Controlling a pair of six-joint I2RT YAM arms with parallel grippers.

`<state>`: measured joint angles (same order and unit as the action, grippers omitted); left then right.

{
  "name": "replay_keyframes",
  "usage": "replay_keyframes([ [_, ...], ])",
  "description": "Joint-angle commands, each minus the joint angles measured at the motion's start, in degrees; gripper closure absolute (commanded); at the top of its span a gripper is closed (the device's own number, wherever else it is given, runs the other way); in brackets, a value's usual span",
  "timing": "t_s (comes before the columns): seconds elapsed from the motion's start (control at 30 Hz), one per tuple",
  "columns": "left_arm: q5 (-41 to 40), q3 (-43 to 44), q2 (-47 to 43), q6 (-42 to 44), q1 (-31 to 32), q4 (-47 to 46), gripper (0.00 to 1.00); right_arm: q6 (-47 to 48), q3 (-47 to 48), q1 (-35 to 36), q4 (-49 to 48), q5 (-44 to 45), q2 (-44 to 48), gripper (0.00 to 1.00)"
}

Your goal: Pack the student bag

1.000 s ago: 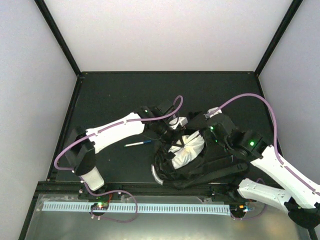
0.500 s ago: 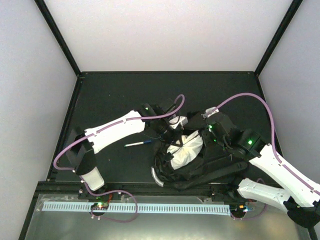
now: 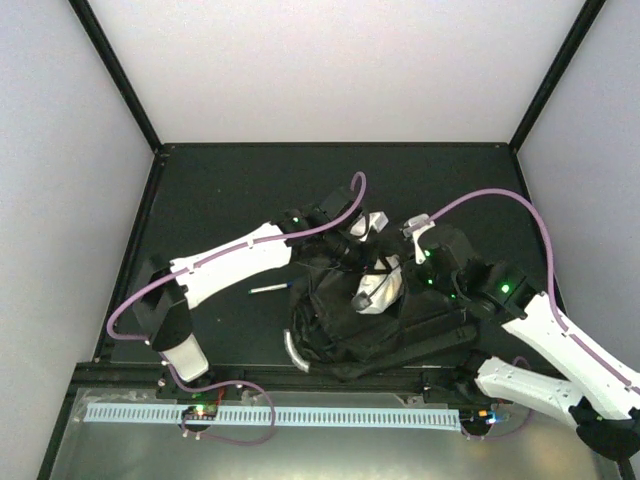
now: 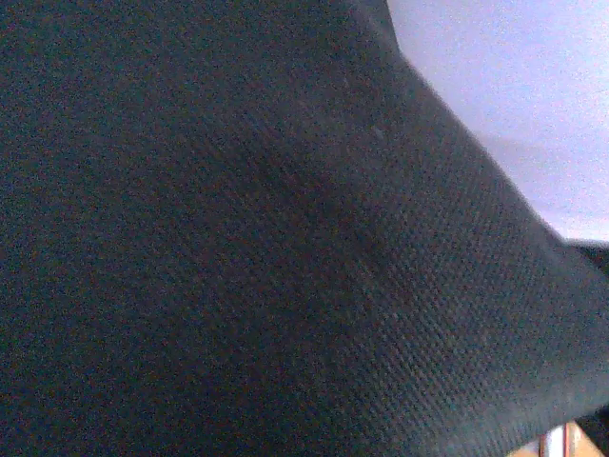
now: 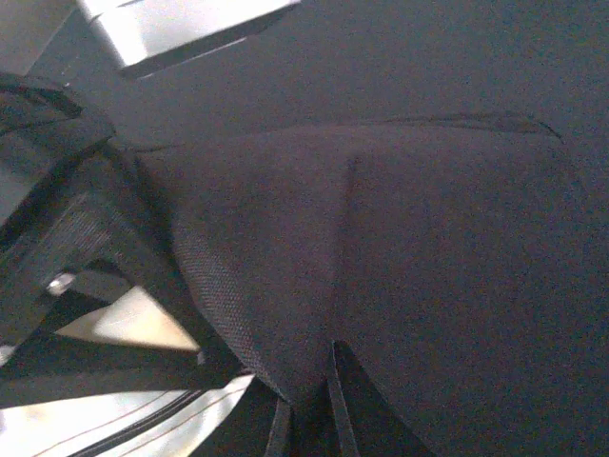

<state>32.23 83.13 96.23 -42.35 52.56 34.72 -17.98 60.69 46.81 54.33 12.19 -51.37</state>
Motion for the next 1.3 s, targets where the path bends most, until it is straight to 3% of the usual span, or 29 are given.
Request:
replay_keyframes([
  [0.0, -10.65, -1.66, -2.06, -7.96, 0.50, -13.54, 0.92, -1.12, 2.08, 0.66, -10.01, -7.58, 3.62, 0.92],
  [0.07, -13.74, -7.09, -4.74, -10.66, 1.26, -20.93, 0.91, -1.54, 2.15, 0.70, -10.00, -7.10, 3.53, 0.92],
  [0.17, -17.95, -10.71, -7.77, -10.11, 2.50, -25.92, 0.66, -2.79, 2.33, 0.67, -9.22, -3.78, 3.60, 0.93],
  [0.23, -19.09, -9.55, -8.90, -7.68, 2.64, -23.58, 0.45, -3.47, 2.48, 0.65, -8.46, -0.59, 3.65, 0.94],
  [0.3, -20.21, -7.34, -10.21, -4.62, 2.64, -19.17, 0.32, -4.07, 2.74, 0.62, -7.63, 2.06, 3.64, 0.94],
  [0.57, -26.28, -5.74, -21.99, 3.23, 2.33, -7.32, 0.11, -8.24, 4.06, 0.61, -3.39, 11.84, 0.33, 0.93],
  [0.73, -31.29, -12.79, -33.55, 3.32, 1.88, -0.27, 0.10, -9.20, 4.62, 0.43, -4.14, 13.83, 1.01, 0.92],
  [0.93, -27.60, -22.13, -41.76, -2.05, 1.59, 5.30, 0.13, -9.81, 6.36, 0.29, -3.65, 14.95, 0.17, 0.91],
  [1.13, -16.91, -35.45, -47.07, -11.47, 1.59, -3.11, 0.22, -10.19, 6.37, 0.29, -4.69, 14.90, -0.24, 0.90],
  [1.27, -14.28, -39.90, -45.87, -13.77, 1.63, -9.12, 0.25, -10.24, 6.54, 0.30, -5.45, 13.69, -0.67, 0.90],
])
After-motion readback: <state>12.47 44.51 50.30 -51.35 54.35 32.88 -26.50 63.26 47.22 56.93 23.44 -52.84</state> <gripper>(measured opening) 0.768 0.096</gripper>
